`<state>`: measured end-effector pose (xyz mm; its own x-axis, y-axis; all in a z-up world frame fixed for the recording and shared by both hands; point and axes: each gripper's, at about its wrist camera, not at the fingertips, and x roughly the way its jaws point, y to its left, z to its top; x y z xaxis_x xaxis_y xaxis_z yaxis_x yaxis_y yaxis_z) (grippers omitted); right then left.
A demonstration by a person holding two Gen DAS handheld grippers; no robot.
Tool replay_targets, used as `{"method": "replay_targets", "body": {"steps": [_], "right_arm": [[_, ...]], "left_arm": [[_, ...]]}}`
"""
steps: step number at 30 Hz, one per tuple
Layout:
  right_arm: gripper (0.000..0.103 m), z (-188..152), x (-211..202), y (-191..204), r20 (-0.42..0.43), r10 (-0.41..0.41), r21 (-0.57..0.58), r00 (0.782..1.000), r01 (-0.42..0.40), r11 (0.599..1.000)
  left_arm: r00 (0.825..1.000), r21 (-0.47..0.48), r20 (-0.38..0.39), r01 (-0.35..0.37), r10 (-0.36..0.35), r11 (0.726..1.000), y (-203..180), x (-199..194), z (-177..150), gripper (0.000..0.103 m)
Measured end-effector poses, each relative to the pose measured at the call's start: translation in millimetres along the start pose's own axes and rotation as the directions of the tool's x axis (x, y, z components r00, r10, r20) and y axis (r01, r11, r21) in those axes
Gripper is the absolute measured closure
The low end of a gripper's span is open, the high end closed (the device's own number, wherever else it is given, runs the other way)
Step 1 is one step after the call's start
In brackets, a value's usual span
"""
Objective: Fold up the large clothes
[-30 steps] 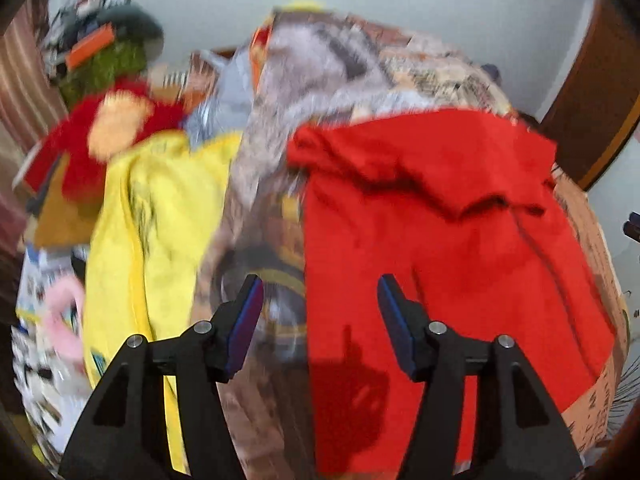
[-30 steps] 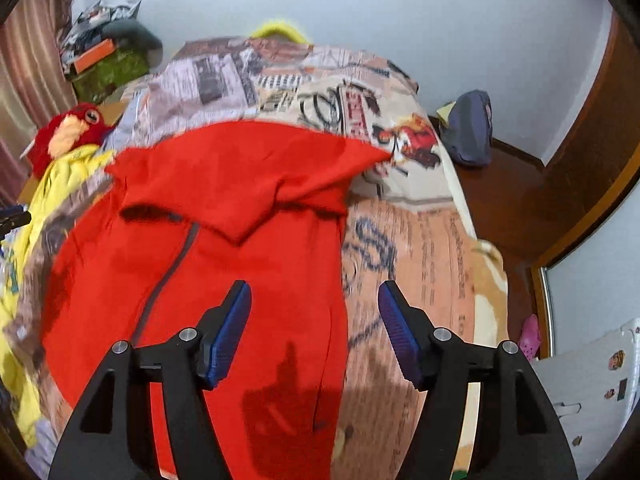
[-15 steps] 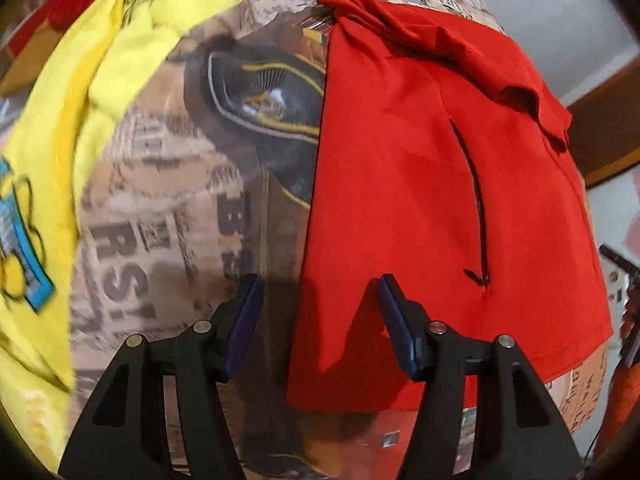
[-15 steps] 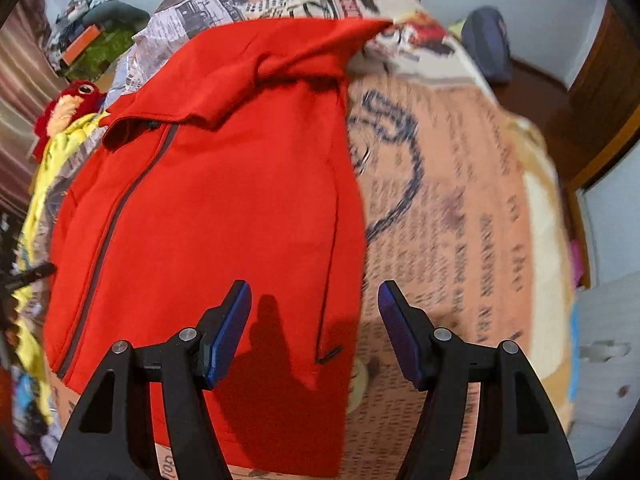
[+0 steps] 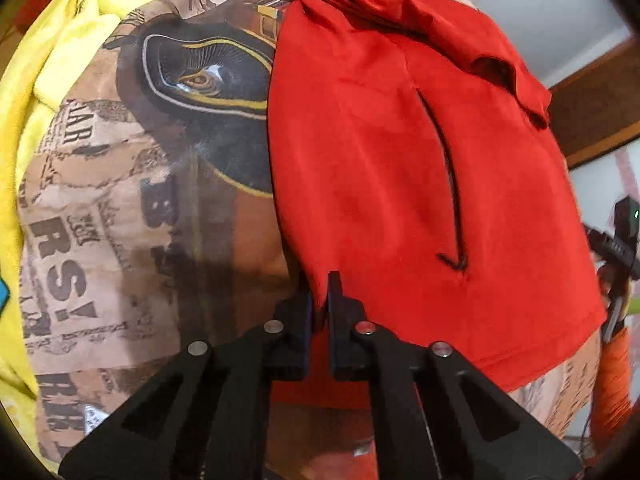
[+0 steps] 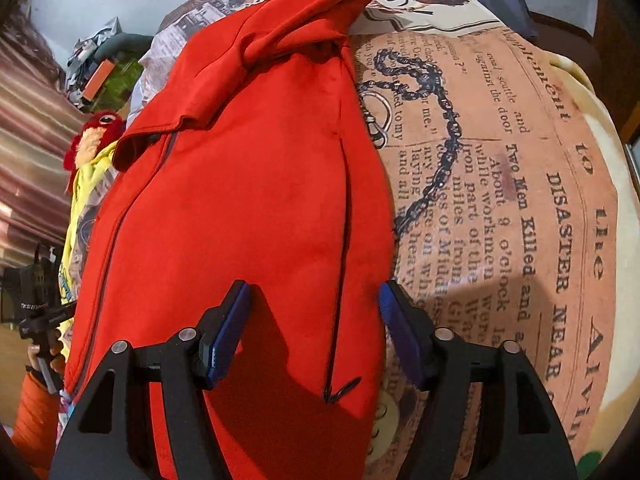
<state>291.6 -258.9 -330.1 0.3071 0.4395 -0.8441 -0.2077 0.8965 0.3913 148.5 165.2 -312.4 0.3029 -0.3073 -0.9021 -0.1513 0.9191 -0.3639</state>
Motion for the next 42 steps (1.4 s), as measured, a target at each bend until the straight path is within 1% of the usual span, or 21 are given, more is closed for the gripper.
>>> {"method": "replay_targets", "body": {"steps": [2,3,4,5,6,7,11,13,18,22,25,28,30,31,34,35,37,39,40,41,42], "right_arm": [[0.052,-2,-2,5,0.008,0.0,-0.02,1.0,0.0,1.0],[0.062,-3,-3,9,0.012,-0.011,-0.033,1.0,0.011,0.999],[0.074,-3,-5,12,0.012,-0.017,-0.038,1.0,0.017,0.999],[0.08,-1,-5,13,0.007,-0.014,-0.029,1.0,0.014,0.999],[0.089,1,-5,15,0.004,-0.013,-0.024,1.0,0.013,1.0],[0.092,2,-6,17,0.004,-0.017,-0.025,1.0,0.017,1.0],[0.094,9,-15,26,0.045,-0.046,-0.061,0.998,0.049,0.997],[0.094,15,-26,33,0.08,-0.027,-0.081,0.996,0.034,0.996],[0.095,35,-46,45,0.163,-0.014,-0.124,0.987,0.034,0.992],[0.095,62,-55,50,0.204,0.014,-0.138,0.979,0.015,0.99],[0.095,83,-56,58,0.235,-0.001,-0.171,0.972,0.043,0.984],[0.095,105,-58,61,0.267,-0.022,-0.182,0.963,0.073,0.981],[0.095,126,-57,61,0.289,-0.036,-0.171,0.957,0.088,0.981],[0.095,139,-56,59,0.295,-0.032,-0.159,0.955,0.082,0.984],[0.095,165,-48,56,0.3,-0.041,-0.131,0.953,0.084,0.988],[0.095,177,-40,54,0.295,-0.052,-0.121,0.954,0.092,0.988],[0.095,196,-25,49,0.275,-0.057,-0.085,0.96,0.083,0.993],[0.095,212,-7,33,0.242,-0.031,-0.002,0.97,0.032,0.999],[0.094,217,0,26,0.231,-0.022,0.038,0.973,0.014,0.999],[0.094,223,13,16,0.211,-0.007,0.091,0.978,-0.012,0.996],[0.093,225,23,8,0.194,0.011,0.127,0.981,-0.037,0.991]], "left_arm": [[1.0,0.008,0.013,-0.004,0.004,1.0,-6,-1,3,0.099],[1.0,0.009,0.022,0.002,-0.003,1.0,-10,-2,6,0.099],[0.999,0.009,0.034,0.014,-0.014,1.0,-14,-5,7,0.099],[0.999,0.011,0.045,0.021,-0.022,1.0,-18,-7,10,0.099],[0.998,0.015,0.061,0.032,-0.033,0.999,-23,-12,11,0.099],[0.996,0.019,0.073,0.044,-0.045,0.999,-26,-17,14,0.099],[0.983,0.063,0.161,0.083,-0.092,0.995,-46,-50,27,0.1],[0.97,0.098,0.206,0.112,-0.13,0.989,-57,-68,36,0.1],[0.941,0.147,0.289,0.137,-0.175,0.98,-70,-102,72,0.1],[0.917,0.159,0.343,0.157,-0.203,0.975,-70,-113,111,0.1],[0.911,0.164,0.359,0.152,-0.202,0.975,-75,-111,144,0.1],[0.909,0.158,0.374,0.13,-0.182,0.979,-78,-106,172,0.1],[0.906,0.148,0.39,0.114,-0.164,0.982,-77,-102,191,0.1],[0.902,0.133,0.407,0.099,-0.146,0.986,-75,-99,205,0.1],[0.892,0.071,0.434,0.109,-0.129,0.991,-60,-87,237,0.1],[0.892,0.038,0.438,0.106,-0.112,0.994,-53,-81,249,0.1],[0.894,-0.027,0.445,0.07,-0.05,0.997,-39,-66,271,0.1],[0.888,-0.073,0.458,-0.001,0.034,0.997,-24,-47,288,0.1],[0.892,-0.106,0.445,-0.04,0.083,0.994,-14,-33,296,0.1],[0.903,-0.142,0.411,-0.072,0.125,0.987,-3,-16,304,0.1],[0.919,-0.172,0.368,-0.08,0.139,0.982,8,1,309,0.1]]}}
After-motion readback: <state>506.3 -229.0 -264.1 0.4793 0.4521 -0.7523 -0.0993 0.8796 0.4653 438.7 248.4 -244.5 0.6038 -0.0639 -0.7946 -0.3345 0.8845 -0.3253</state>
